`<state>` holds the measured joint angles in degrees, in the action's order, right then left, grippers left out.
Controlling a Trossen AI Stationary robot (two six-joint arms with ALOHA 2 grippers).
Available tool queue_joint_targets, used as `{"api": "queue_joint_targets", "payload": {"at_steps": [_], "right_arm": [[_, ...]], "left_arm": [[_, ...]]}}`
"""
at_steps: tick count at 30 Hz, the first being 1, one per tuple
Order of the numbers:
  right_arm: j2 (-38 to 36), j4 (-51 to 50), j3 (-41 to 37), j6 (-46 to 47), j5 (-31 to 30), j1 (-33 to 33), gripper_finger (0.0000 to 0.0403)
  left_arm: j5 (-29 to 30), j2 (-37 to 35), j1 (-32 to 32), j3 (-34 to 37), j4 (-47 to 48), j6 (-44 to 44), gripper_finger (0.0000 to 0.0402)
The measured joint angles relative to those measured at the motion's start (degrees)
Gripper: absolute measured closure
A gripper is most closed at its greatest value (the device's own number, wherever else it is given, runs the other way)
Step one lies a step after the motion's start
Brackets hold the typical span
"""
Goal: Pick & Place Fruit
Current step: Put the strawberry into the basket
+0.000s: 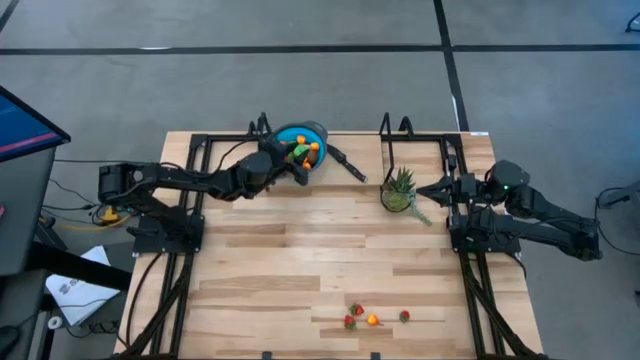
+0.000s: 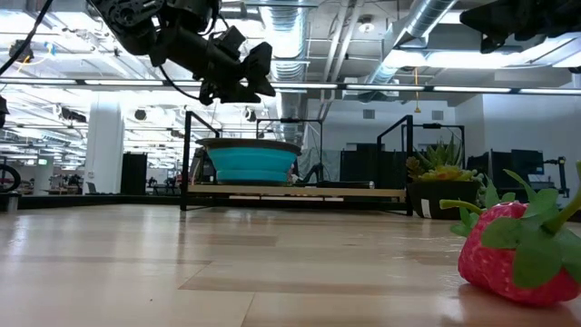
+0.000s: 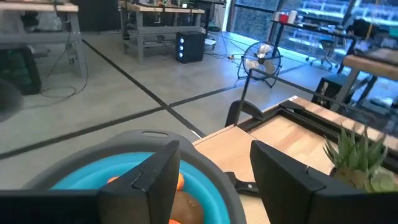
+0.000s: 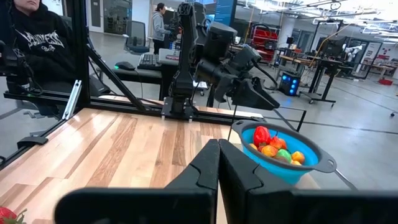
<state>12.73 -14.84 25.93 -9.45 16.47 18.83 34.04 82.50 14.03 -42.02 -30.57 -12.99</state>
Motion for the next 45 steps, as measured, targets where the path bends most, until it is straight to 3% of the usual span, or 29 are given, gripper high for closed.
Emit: {"api": "queue_joint_targets", "payload": {"at_steps": [14,31,39,45], "right_arm": [[0.0,-1.35,0.0,5.01,-0.04,0.0,0.0403],[0.0,-1.06,0.0,5.01,-0.04,-0.03,0.0403],[0.0,-0.85,0.0,5.01,-0.03,-0.04,0.0403],[0.0,2.49,0.0,7.29,-0.03,-0.04,0.0403]], "left_arm": [[-0.01,0.0,-2.81,0.0,-0.5,0.37,0.0315],[-0.1,0.0,-9.26,0.0,-3.22,5.03,0.0379],[-12.72,0.0,-9.64,0.15,-5.28,8.64,0.0398],[-13.79,0.03,-14.36,3.78,-16.22,9.9,0.0399]]}}
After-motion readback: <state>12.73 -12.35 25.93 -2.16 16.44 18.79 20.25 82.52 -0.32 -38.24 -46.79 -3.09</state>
